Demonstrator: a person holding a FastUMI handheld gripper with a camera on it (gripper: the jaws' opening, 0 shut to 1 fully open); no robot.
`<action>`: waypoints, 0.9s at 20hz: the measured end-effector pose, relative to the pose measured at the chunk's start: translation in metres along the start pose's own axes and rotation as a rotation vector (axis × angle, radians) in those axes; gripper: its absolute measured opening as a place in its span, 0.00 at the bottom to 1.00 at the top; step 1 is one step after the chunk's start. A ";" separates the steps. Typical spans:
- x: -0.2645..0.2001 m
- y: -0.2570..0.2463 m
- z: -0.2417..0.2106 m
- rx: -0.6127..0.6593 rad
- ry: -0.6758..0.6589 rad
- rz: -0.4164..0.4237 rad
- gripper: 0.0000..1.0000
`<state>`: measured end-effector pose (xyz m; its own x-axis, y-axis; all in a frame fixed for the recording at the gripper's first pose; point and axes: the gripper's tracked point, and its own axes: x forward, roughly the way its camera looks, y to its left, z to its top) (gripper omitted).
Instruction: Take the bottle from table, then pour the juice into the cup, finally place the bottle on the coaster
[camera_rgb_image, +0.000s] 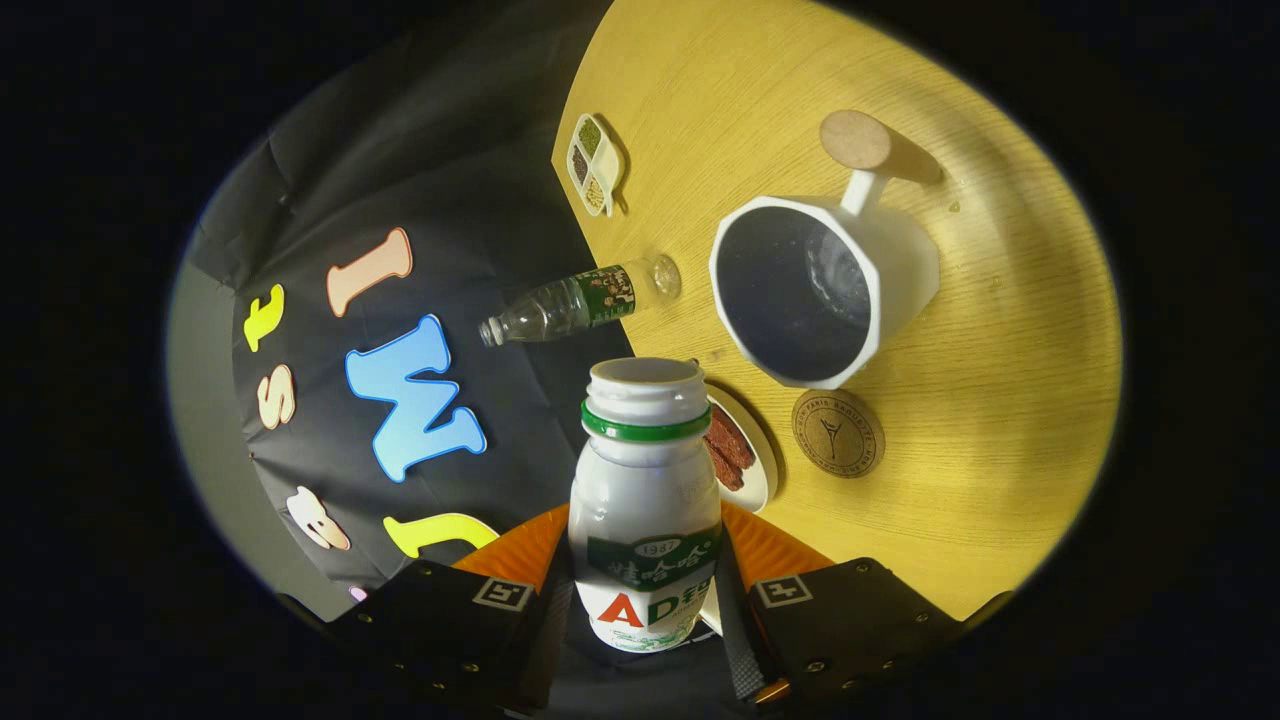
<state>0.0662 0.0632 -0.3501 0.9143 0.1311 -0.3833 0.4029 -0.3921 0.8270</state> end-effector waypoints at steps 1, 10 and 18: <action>0.000 0.002 0.000 -0.001 0.000 0.002 0.66; 0.002 0.000 -0.001 -0.001 -0.003 0.000 0.66; 0.004 -0.004 0.001 -0.012 -0.009 -0.013 0.66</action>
<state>0.0684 0.0645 -0.3553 0.9084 0.1281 -0.3979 0.4156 -0.3790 0.8268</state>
